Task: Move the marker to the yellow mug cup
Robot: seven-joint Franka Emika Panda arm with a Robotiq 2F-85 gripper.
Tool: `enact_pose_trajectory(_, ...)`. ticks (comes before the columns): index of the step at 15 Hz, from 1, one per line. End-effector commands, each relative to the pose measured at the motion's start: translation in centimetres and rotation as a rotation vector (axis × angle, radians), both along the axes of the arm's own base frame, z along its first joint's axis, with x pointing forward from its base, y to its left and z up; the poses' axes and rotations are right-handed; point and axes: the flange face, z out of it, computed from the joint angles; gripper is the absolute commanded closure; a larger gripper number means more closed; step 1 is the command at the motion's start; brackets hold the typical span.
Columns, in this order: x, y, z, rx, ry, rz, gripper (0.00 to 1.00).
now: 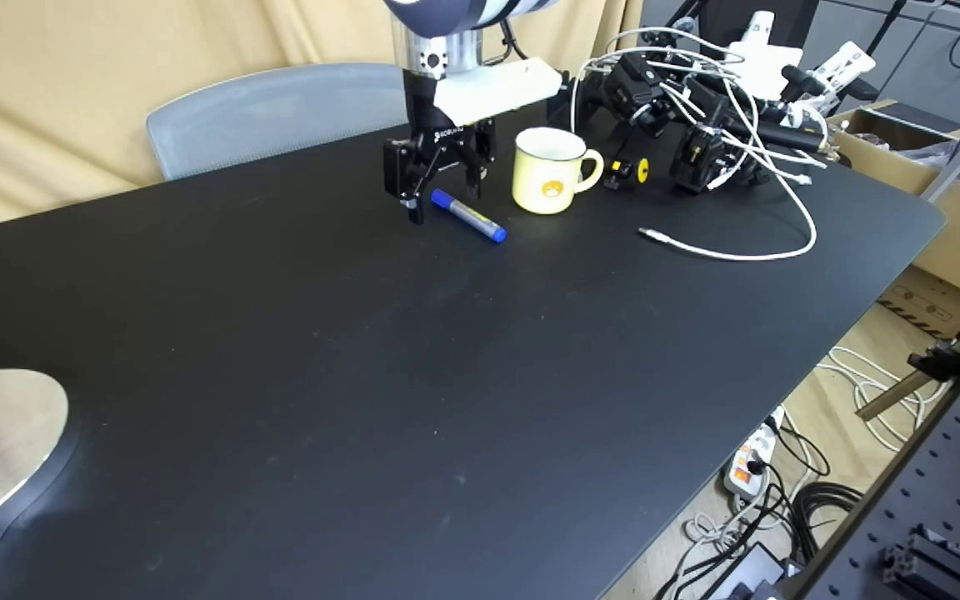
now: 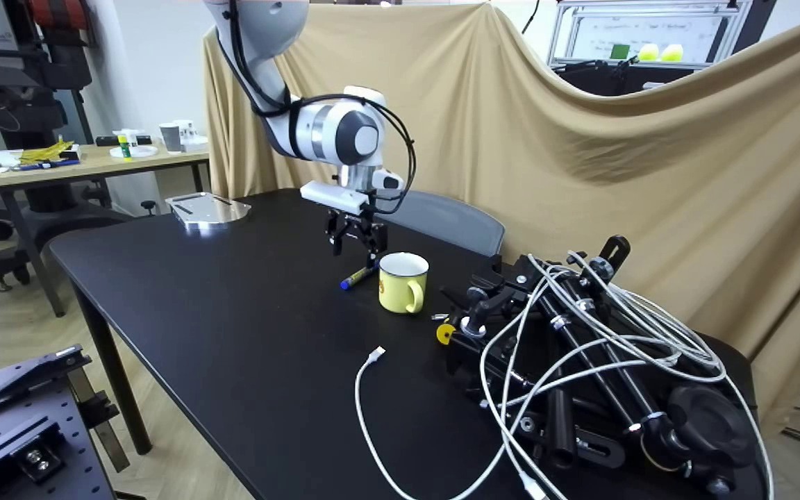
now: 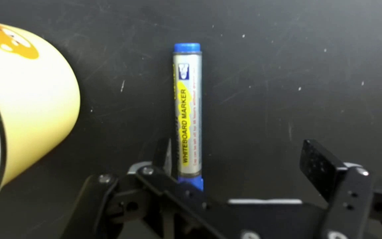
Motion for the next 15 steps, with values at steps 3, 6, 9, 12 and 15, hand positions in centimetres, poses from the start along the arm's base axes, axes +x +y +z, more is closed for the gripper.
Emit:
enact_pose_trajectory(3, 1.3, -0.34, -0.28, -0.027, -0.098, -0.198, 0.0)
enact_pose_trajectory(6, 1.32, -0.38, -0.62, -0.039, -0.105, -0.235, 0.26)
enact_pose_trajectory(9, 1.2, -0.35, -0.93, -0.045, -0.1, -0.252, 0.36)
enact_pose_trajectory(12, 1.14, -0.51, -0.63, -0.047, -0.108, -0.266, 0.59)
enact_pose_trajectory(15, 1.01, -0.62, -0.32, -0.048, -0.116, -0.273, 0.79)
